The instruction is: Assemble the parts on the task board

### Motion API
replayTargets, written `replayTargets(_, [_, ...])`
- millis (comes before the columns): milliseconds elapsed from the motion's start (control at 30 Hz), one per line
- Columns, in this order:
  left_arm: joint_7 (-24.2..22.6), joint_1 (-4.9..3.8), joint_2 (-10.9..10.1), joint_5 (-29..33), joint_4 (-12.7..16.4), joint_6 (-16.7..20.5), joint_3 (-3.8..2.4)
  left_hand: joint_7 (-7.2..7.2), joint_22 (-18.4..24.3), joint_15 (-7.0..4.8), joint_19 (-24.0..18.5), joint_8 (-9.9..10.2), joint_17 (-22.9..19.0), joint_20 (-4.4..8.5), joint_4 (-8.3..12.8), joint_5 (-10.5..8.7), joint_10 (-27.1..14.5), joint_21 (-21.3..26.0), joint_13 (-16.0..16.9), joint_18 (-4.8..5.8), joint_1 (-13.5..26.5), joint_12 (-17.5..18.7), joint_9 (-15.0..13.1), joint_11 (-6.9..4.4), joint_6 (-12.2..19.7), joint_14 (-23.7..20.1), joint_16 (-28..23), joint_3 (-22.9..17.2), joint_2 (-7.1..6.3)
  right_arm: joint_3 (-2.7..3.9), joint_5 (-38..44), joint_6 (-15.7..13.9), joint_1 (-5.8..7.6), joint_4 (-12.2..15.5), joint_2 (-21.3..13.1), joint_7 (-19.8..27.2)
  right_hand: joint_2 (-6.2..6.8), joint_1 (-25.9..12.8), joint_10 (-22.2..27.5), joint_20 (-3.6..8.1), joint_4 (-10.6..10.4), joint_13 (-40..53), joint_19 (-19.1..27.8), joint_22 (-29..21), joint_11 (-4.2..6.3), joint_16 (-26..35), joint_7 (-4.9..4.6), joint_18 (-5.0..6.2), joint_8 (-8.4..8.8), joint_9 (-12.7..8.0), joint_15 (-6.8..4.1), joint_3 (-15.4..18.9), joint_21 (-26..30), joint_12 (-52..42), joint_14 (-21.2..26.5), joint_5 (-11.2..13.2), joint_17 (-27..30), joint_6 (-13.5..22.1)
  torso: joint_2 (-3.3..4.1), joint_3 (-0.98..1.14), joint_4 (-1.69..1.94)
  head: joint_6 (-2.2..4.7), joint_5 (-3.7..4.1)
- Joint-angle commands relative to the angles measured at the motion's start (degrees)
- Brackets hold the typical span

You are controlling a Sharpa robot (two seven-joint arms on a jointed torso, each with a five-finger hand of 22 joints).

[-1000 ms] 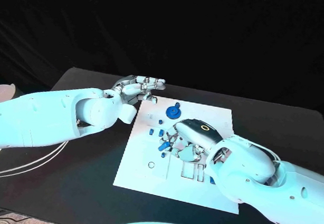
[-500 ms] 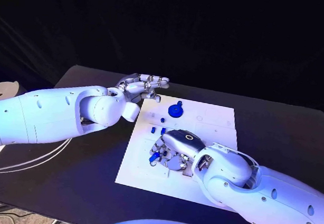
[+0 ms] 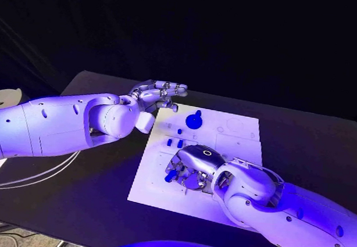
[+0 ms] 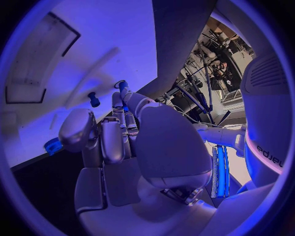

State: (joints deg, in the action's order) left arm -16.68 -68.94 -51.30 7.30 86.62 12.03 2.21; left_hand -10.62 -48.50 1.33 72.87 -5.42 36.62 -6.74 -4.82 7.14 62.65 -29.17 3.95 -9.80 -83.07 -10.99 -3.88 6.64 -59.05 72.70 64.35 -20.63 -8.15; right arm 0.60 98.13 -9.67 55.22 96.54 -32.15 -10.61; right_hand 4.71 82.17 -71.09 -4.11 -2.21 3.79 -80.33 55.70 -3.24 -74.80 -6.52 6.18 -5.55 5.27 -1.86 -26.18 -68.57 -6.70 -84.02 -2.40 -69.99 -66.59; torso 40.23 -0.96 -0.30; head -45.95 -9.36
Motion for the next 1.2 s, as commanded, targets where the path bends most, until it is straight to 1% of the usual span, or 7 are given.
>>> replayTargets(33, [-0.2, -0.03, 0.1, -0.2, 0.0, -1.1, -0.04, -0.11, 0.1, -0.06, -0.3, -0.4, -0.1, 0.04, -0.1, 0.17, -0.5, 0.3, 0.0, -0.57, 0.2, -0.1, 0.0, -0.14, 0.3, -0.4, -0.3, -0.4, -0.22, -0.20, 1.8, 2.0, -0.20, 0.0, -0.3, -0.6, -0.14, -0.5, 0.4, 0.19, 0.2, 0.0, 0.4, -0.1, 0.15, -0.1, -0.31, 0.24, -0.42, 0.6, 0.06, -0.3, 0.2, 0.2, -2.7, -0.4, 0.0, -0.1, -0.01, -0.01, -0.02, -0.06, 0.01])
replayTargets(467, [-0.1, -0.03, 0.0, -0.2, 0.0, -1.3, -0.04, -0.16, 0.1, -0.03, -0.3, -0.4, -0.3, 0.03, 0.0, 0.16, -0.6, 0.3, 0.0, -0.57, 0.3, -0.2, 0.0, -0.10, 0.4, -0.6, -0.4, -0.4, -0.26, -0.20, 3.4, 1.6, -0.21, 0.5, -0.6, -1.9, -0.17, -0.6, 0.3, 0.18, 0.2, 0.0, 0.4, 0.0, 0.14, -0.1, -0.33, 0.23, -0.42, 0.7, 0.08, -0.3, 0.2, 0.3, -2.7, -0.4, 0.0, -0.1, 0.00, -0.04, 0.03, -0.10, 0.02])
replayTargets(700, [0.0, -0.03, 0.0, -0.2, 0.0, -1.2, -0.04, -0.16, 0.1, -0.03, -0.3, -0.4, -0.3, 0.03, 0.0, 0.16, -0.6, 0.3, 0.0, -0.57, 0.3, -0.2, 0.0, -0.10, 0.4, -0.6, -0.4, -0.4, -0.26, -0.20, 4.5, 4.4, -0.20, 0.3, 0.3, -3.4, 0.08, -1.1, 0.5, 0.08, 0.1, 0.0, 0.4, -0.1, 0.00, 0.0, -0.43, 0.24, -0.24, 0.7, 0.19, 0.0, 0.3, 0.6, -2.7, -0.4, 0.2, 0.1, -0.03, -0.07, -0.04, -0.14, -0.01])
replayTargets(833, [0.0, -0.03, 0.0, -0.2, 0.1, -1.2, -0.04, -0.16, 0.1, -0.03, -0.3, -0.4, -0.3, 0.03, 0.0, 0.16, -0.6, 0.3, 0.0, -0.57, 0.3, -0.2, 0.0, -0.10, 0.4, -0.6, -0.4, -0.4, -0.26, -0.37, 5.0, 5.6, -0.16, 0.1, 0.9, -4.0, 1.13, -2.7, 2.2, -0.26, -0.5, -0.2, 0.8, -0.8, -0.65, 0.3, -0.92, 0.29, 0.80, 0.3, 0.66, 0.9, 0.8, 1.9, -2.5, -0.4, 0.6, 1.7, -0.06, -0.10, 0.04, -0.19, 0.11])
replayTargets(900, [0.0, -0.03, 0.0, -0.2, 0.1, -1.2, -0.04, -0.16, 0.1, -0.03, -0.3, -0.4, -0.3, 0.03, 0.0, 0.16, -0.6, 0.3, 0.0, -0.57, 0.3, -0.2, 0.0, -0.10, 0.4, -0.6, -0.4, -0.4, -0.26, -0.47, 5.0, 5.6, -0.14, -0.1, 1.2, -4.0, 1.81, -3.4, 5.2, -0.73, -0.7, -0.4, 1.4, -2.3, -1.45, 0.8, -1.39, 0.47, 1.81, -0.1, 1.29, 1.2, 1.9, 3.2, -2.3, -0.4, 1.4, 3.4, -0.07, -0.10, 0.03, -0.19, 0.10])
replayTargets(1000, [0.0, -0.03, 0.0, -0.2, 0.1, -1.2, -0.04, -0.16, 0.1, -0.03, -0.3, -0.4, -0.3, 0.03, 0.0, 0.16, -0.6, 0.3, 0.0, -0.57, 0.3, -0.2, 0.0, -0.10, 0.4, -0.6, -0.4, -0.4, -0.26, -0.56, 4.8, 5.2, -0.12, -0.3, 1.4, -3.9, 2.63, -4.0, 8.4, -1.30, -0.7, -0.3, 1.8, -3.2, -2.09, 1.2, -1.85, 0.63, 2.14, -0.6, 1.87, 2.1, 2.6, 3.2, -2.2, -0.4, 1.9, 5.4, -0.04, -0.07, 0.01, -0.19, 0.08])
replayTargets(1200, [0.1, -0.03, -0.1, -0.2, 0.1, -1.2, -0.04, -0.16, 0.1, -0.03, -0.3, -0.4, -0.3, 0.03, 0.0, 0.16, -0.6, 0.3, 0.0, -0.57, 0.3, -0.2, 0.0, -0.10, 0.4, -0.6, -0.4, -0.4, -0.26, -0.67, 4.5, 3.5, -0.11, -0.3, 1.5, -3.3, 3.06, -4.4, 10.5, -1.76, -0.6, -0.2, 1.9, -3.4, -2.32, 1.2, -1.51, 0.80, 2.10, -1.1, 2.11, 3.5, 2.8, 3.0, -2.2, -0.5, 2.1, 7.6, -0.05, -0.09, -0.02, -0.21, 0.08])
